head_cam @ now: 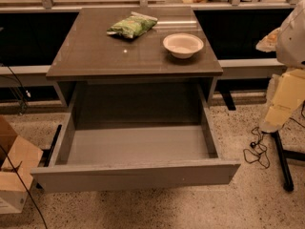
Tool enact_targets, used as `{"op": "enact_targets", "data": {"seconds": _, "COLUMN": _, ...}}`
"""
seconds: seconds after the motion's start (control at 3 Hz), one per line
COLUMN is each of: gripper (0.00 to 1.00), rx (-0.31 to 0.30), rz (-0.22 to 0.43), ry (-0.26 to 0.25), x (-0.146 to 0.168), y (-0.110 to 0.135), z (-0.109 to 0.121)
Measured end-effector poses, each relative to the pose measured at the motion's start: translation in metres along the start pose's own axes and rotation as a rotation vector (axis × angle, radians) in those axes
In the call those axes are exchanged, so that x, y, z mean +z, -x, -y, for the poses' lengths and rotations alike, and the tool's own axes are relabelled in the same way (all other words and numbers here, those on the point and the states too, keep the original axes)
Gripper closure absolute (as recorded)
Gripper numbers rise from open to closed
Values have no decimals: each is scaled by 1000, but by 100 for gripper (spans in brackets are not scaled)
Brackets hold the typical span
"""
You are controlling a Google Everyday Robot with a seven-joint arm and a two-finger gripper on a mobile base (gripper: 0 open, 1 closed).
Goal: Place green jalapeno chip bag into top drawer
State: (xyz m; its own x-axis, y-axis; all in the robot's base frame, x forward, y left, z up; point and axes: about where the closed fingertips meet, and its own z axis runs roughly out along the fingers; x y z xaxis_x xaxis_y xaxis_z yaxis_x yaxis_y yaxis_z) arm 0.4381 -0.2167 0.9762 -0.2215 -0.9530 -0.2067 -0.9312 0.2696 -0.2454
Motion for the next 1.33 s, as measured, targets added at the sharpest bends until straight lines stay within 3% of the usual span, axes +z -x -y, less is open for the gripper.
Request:
{"op": "enact_targets", "data": {"seconds": 0.33, "gripper": 0, "rx": 0, "rz": 0, "ry": 0, "x": 0, "y": 0, "z": 0}}
{"op": "enact_targets", "data": {"seconds": 0.67, "gripper": 0, "rx": -20, "rz": 34, "ry": -9, "x": 10, "y": 31, "z": 7}}
{"op": "enact_targets", "data": {"seconds": 1.0, "gripper": 0, "rx": -54, "rz": 94, "ry": -23, "x": 32, "y": 95, "z": 29}}
{"op": "enact_targets", "data": {"seconds": 1.33, "gripper": 0, "rx": -75, "rz": 135, "ry": -35, "x": 44, "y": 137, "z": 49}}
